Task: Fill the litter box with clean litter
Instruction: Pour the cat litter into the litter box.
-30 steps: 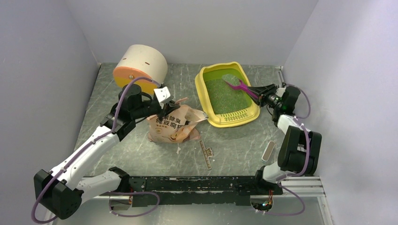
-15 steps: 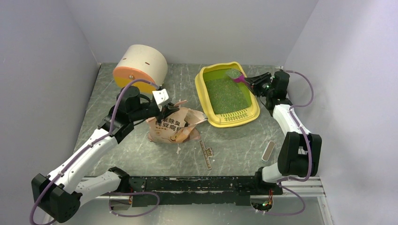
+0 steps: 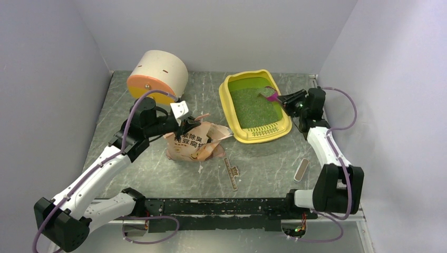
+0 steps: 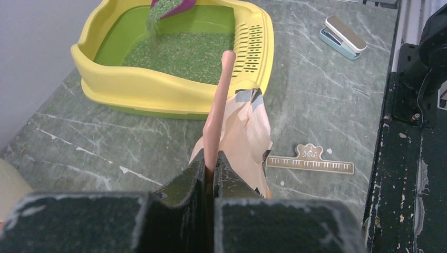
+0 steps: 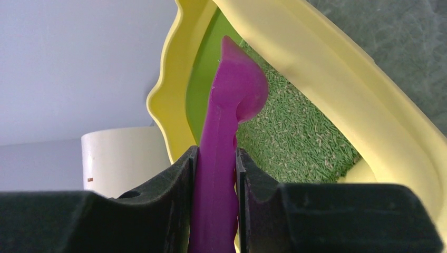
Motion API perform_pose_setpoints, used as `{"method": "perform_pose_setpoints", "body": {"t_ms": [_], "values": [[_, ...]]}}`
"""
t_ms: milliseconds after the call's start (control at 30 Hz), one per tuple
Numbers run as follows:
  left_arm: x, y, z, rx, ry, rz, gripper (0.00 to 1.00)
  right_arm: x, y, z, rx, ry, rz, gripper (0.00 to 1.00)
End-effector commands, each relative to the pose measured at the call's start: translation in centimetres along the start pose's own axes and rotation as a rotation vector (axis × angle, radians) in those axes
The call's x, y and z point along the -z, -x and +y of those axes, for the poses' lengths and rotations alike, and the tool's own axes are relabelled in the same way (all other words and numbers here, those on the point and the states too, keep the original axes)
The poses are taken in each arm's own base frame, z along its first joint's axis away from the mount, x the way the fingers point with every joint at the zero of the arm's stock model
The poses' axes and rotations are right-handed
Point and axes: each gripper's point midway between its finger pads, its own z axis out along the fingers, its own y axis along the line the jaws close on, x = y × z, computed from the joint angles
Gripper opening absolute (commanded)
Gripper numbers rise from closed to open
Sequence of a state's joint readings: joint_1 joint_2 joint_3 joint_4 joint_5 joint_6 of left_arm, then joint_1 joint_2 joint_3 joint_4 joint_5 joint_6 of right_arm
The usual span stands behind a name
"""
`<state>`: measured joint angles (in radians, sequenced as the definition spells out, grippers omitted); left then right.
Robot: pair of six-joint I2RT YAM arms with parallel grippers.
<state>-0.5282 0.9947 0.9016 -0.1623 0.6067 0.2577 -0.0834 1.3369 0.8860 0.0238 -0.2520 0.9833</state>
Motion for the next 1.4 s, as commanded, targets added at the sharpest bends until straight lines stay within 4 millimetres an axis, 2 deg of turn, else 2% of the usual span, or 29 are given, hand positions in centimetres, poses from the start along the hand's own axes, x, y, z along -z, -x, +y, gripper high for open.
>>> {"method": "perform_pose_setpoints", "body": {"t_ms": [0,67,300,400,700,833,933,1067,1200,1367], "values": [[0.1,1.5,-0.6,-0.030,-0.028,-0.044,0.05,2.2,1.2,-0.1,0.014,0.006,-0.076,0.00],[0.2,1.3,-0.6,-0.030,-0.029,-0.040,0.05,3.1,1.3,-0.5,0.014,0.001,-0.087,0.00],[0.3,1.2,-0.8,-0.026,-0.032,-0.045,0.05,6.4,-0.5,-2.6,0.023,-0.064,-0.068,0.00],[0.2,1.1,-0.9,-0.024,-0.038,-0.044,0.05,7.7,-1.2,-2.9,0.019,-0.062,-0.065,0.00],[0.6,0.9,-1.3,-0.024,-0.038,-0.045,0.05,9.7,-2.2,-3.4,0.053,-0.089,-0.046,0.00],[0.6,1.0,-1.2,-0.026,-0.038,-0.049,0.05,9.5,-1.5,-3.6,0.068,-0.109,-0.072,0.00],[0.5,1.0,-1.2,-0.026,-0.042,-0.047,0.05,9.0,-0.3,-3.2,0.099,-0.117,-0.103,0.00],[0.4,1.0,-1.1,-0.032,-0.042,-0.046,0.05,7.8,1.0,-2.0,0.121,-0.106,-0.111,0.00],[0.3,0.9,-1.1,-0.030,-0.041,-0.043,0.05,6.6,2.1,-2.0,0.129,-0.122,-0.137,0.00],[0.4,0.9,-1.1,-0.029,-0.037,-0.041,0.05,4.8,2.5,-0.8,0.117,-0.085,-0.138,0.00]]}}
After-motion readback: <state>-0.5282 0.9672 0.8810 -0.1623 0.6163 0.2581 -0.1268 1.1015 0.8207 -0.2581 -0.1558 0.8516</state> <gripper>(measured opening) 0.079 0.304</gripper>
